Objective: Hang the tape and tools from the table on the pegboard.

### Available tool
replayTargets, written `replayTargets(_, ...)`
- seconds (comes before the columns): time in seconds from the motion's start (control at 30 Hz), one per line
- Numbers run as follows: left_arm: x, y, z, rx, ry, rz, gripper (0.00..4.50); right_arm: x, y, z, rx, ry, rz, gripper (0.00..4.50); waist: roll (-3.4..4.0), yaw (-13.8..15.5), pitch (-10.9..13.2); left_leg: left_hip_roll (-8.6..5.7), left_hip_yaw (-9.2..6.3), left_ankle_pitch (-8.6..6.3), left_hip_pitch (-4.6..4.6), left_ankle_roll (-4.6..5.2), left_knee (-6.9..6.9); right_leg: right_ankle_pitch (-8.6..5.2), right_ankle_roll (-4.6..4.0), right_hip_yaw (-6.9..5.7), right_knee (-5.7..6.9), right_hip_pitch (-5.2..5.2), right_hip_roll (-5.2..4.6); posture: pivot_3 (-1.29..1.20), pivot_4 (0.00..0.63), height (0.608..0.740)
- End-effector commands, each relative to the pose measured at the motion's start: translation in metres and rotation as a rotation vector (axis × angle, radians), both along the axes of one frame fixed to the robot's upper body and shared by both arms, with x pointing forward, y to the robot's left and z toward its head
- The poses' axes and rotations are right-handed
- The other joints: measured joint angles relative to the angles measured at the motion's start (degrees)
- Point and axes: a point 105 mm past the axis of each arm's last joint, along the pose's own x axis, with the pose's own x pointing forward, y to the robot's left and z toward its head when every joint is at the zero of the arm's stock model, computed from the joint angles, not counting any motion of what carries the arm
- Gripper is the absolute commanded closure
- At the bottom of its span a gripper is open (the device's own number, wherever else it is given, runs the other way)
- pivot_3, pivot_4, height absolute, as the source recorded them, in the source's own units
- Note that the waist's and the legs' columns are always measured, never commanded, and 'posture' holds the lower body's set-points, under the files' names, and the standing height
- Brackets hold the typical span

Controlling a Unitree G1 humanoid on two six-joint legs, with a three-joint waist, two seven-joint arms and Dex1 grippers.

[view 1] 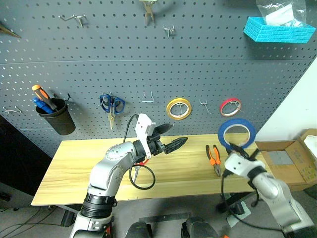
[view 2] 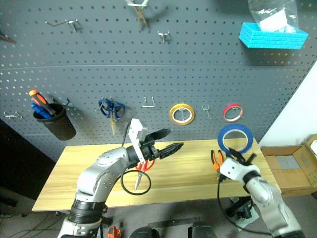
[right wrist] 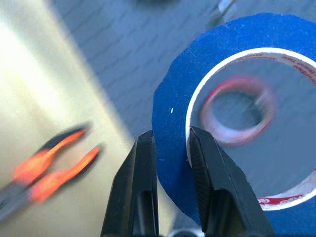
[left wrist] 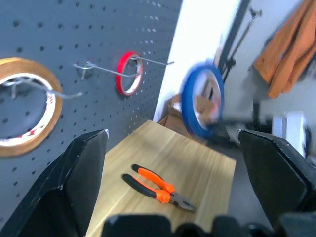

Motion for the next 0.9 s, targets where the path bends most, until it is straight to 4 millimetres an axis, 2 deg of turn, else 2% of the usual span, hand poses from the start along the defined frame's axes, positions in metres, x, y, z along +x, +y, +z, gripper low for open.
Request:
replayTargets(0.03, 0.008, -0.004, 0.011, 0.004, -0.063, 0.006, 0.00, 0.019, 0.002, 0.016, -0.006, -0.062, 0.046, 4.13, -0.09, 0.1, -0.3, -0.01, 0.00, 0.00, -0.02, 0.00, 0.00, 0.00, 0.00, 0.01, -0.02, 0.00, 0.00, 0.00, 0.002, 0.740)
replayTargets(0.27, 0.016, -0.003, 0.012, 0.012, -0.085, 0.019, 0.00, 0.032, 0.011, 0.026, -0.064, -0.116, 0.169, 4.13, -0.14, 0.7, -0.5, -0.01, -0.01, 0.00, -0.57, -0.02, 0.00, 0.08, -0.30, -0.02, -0.05, -0.38, -0.04, 0.01, 0.002, 0.740)
replayTargets(0.47, 0.018, 0.002, 0.011, 0.019, -0.089, 0.036, 0.00, 0.038, 0.020, 0.016, -0.045, -0.014, 0.250, 4.13, -0.12, 0.8, -0.5, 0.01, -0.05, 0.04, -0.55, -0.10, 0.02, 0.09, -0.31, -0.08, -0.01, -0.36, -0.04, 0.02, 0.011, 0.740)
replayTargets(0.67, 0.020, 0.003, 0.012, 0.017, -0.092, 0.042, 0.00, 0.045, 0.016, 0.004, -0.007, 0.152, 0.263, 4.13, -0.11, 1.1, -0.5, -0.01, -0.04, -0.02, -0.48, 0.01, 0.08, 0.11, -0.29, -0.07, 0.03, -0.28, -0.04, 0.02, 0.020, 0.740)
replayTargets(0.9, 0.021, -0.004, 0.014, 0.007, -0.096, 0.028, 0.00, 0.054, 0.006, 0.006, -0.042, 0.171, 0.248, 4.13, -0.11, 1.2, -0.5, 0.00, -0.04, -0.02, -0.48, 0.00, 0.08, 0.11, -0.30, -0.07, 0.03, -0.28, -0.05, 0.01, 0.033, 0.740)
